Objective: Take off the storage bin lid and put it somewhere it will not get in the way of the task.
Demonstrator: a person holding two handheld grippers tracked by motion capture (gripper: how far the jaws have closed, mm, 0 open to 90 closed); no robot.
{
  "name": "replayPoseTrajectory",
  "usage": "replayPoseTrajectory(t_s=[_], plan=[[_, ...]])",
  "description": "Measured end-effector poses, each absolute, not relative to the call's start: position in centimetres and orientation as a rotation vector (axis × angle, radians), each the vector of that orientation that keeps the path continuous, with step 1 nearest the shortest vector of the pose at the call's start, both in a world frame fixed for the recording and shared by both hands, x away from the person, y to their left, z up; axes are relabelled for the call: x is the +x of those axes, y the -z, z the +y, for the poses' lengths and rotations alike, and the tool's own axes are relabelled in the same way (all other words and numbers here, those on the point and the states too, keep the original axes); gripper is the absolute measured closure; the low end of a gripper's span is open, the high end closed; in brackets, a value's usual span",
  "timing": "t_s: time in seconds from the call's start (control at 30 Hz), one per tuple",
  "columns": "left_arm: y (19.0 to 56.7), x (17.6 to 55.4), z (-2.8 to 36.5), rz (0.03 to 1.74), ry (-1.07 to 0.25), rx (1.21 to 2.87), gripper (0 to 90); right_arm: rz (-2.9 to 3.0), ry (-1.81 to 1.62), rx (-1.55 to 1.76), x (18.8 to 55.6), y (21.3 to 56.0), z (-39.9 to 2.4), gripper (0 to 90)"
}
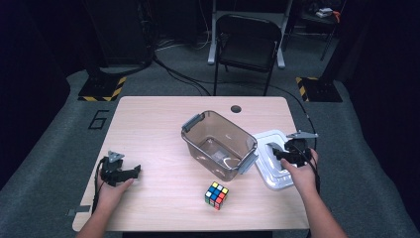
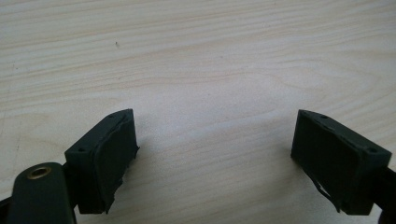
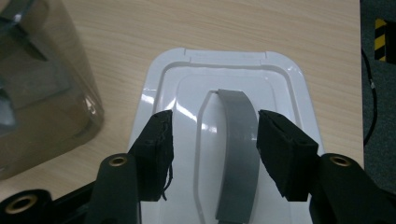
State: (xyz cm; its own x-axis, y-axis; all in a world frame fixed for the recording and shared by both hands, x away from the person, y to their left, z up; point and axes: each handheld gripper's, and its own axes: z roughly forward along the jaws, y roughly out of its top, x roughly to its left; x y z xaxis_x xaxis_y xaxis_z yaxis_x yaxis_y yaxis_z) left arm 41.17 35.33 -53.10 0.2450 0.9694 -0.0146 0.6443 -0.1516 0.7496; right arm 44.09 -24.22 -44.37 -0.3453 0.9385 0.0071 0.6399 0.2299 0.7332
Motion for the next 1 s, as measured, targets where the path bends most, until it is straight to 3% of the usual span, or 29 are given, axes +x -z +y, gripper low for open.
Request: replayPoseTrajectory(t_s=[0.27,0.4,0.6,1.0], plan=[[53.1,41.2,35.3,1.472,-0.648,1.877,14.1,2.105,-0.990,1.423,42.7,44.0,-23.8,47.0],[53.1,41.2,35.3,1.473,-0.646,1.877,14.1,2.083,-1.013,1.412,41.8,43.6,-23.6,37.8],[53.1,41.2,35.3,1.472,-0.647,1.878,14.1,2.081,-1.015,1.401,41.2,43.5,-23.5,33.6],[53.1,41.2,35.3,1.472,-0.648,1.877,14.1,2.151,-1.094,1.280,39.3,43.7,-22.7,43.8]])
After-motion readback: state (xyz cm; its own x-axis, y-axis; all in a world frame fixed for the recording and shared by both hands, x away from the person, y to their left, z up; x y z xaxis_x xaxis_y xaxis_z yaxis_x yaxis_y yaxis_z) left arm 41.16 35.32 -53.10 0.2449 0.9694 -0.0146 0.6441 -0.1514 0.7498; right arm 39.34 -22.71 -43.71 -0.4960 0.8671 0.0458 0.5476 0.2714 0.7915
